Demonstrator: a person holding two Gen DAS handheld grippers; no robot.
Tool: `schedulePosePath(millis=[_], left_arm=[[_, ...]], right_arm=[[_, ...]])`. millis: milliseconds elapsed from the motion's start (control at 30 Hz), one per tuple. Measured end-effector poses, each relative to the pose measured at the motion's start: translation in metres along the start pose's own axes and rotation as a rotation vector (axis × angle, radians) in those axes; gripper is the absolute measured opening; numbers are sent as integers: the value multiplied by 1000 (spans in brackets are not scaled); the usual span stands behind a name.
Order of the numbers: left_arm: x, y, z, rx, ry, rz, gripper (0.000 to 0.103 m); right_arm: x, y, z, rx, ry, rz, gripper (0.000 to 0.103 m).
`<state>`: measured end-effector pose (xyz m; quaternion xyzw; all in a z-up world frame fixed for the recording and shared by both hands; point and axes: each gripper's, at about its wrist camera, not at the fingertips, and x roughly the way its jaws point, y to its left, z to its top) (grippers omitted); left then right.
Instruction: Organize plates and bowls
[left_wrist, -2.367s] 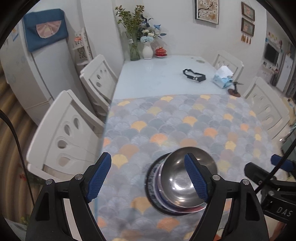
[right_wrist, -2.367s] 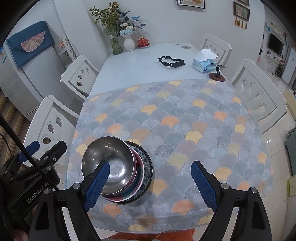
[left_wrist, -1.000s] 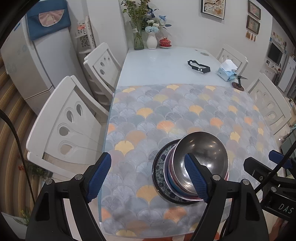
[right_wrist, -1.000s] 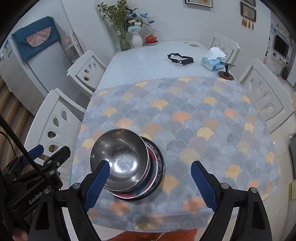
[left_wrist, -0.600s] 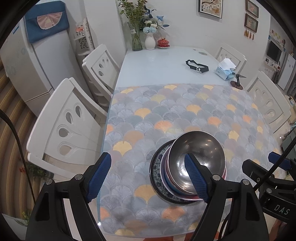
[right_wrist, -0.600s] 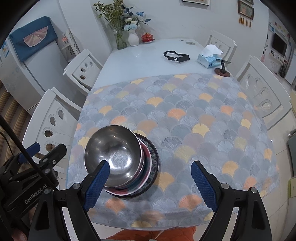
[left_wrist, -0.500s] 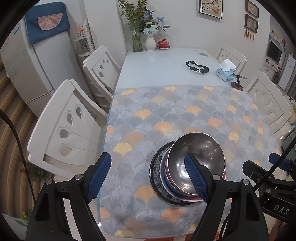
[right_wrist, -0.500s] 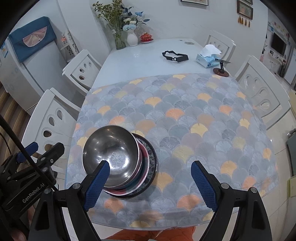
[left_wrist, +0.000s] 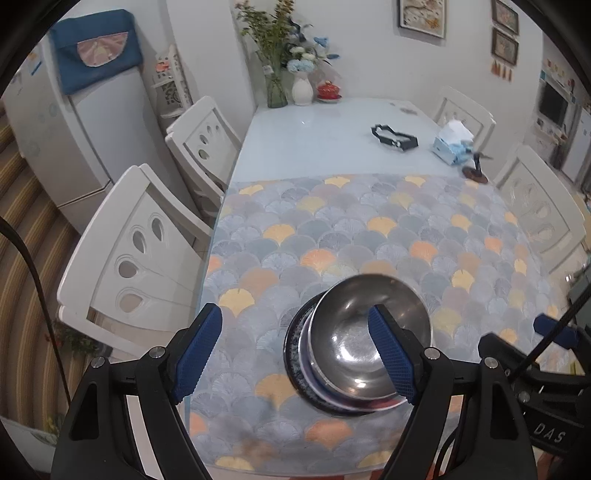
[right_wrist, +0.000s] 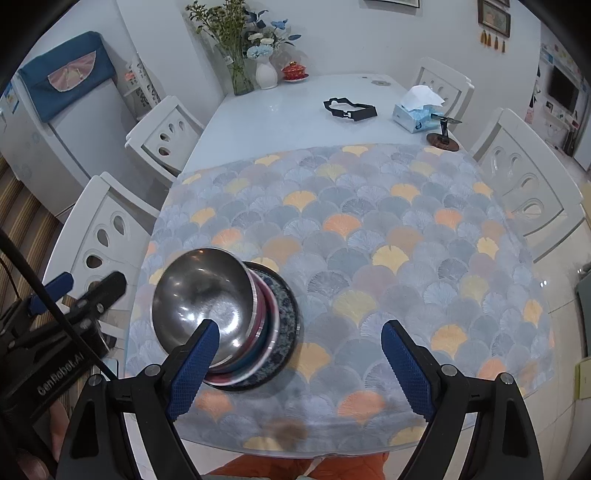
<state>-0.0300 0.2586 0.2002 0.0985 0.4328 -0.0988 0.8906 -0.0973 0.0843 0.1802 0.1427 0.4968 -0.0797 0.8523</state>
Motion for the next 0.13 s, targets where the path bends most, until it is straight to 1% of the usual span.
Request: schedulePosePath(millis=[67, 133], left_arm=[[-4, -2, -1, -31, -30, 14, 81], [-6, -6, -1, -39, -29, 36, 81]], right_arm=[[-1, -9, 1, 3, 2, 7, 88], [-2, -18, 3, 5, 1, 12, 88]])
